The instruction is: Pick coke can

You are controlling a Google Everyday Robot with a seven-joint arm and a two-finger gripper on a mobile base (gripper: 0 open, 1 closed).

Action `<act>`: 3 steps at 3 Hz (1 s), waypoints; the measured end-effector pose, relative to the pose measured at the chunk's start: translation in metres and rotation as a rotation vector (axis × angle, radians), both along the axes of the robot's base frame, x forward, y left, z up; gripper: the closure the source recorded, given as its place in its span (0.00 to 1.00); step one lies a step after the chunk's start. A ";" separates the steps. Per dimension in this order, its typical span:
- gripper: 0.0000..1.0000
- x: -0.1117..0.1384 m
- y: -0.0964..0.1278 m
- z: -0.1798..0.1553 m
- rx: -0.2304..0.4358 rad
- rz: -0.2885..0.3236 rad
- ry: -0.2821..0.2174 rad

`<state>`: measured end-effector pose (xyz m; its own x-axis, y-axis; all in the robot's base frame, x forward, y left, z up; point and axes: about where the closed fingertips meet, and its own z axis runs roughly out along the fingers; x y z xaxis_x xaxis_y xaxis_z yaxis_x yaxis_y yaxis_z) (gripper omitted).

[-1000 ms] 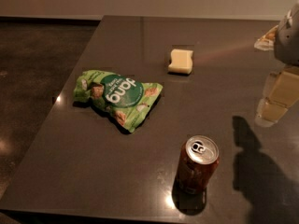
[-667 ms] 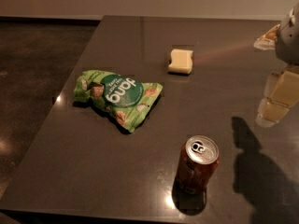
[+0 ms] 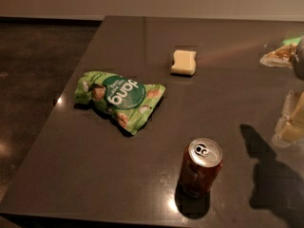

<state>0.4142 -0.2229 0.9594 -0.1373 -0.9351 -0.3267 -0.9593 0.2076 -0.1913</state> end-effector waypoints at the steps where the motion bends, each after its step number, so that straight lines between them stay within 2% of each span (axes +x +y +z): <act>1: 0.00 -0.015 0.010 -0.021 0.073 0.071 0.016; 3: 0.00 -0.043 0.049 -0.050 0.241 0.204 0.052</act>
Offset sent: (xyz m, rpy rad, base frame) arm -0.0440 0.0522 -0.0589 0.2737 0.0679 0.2415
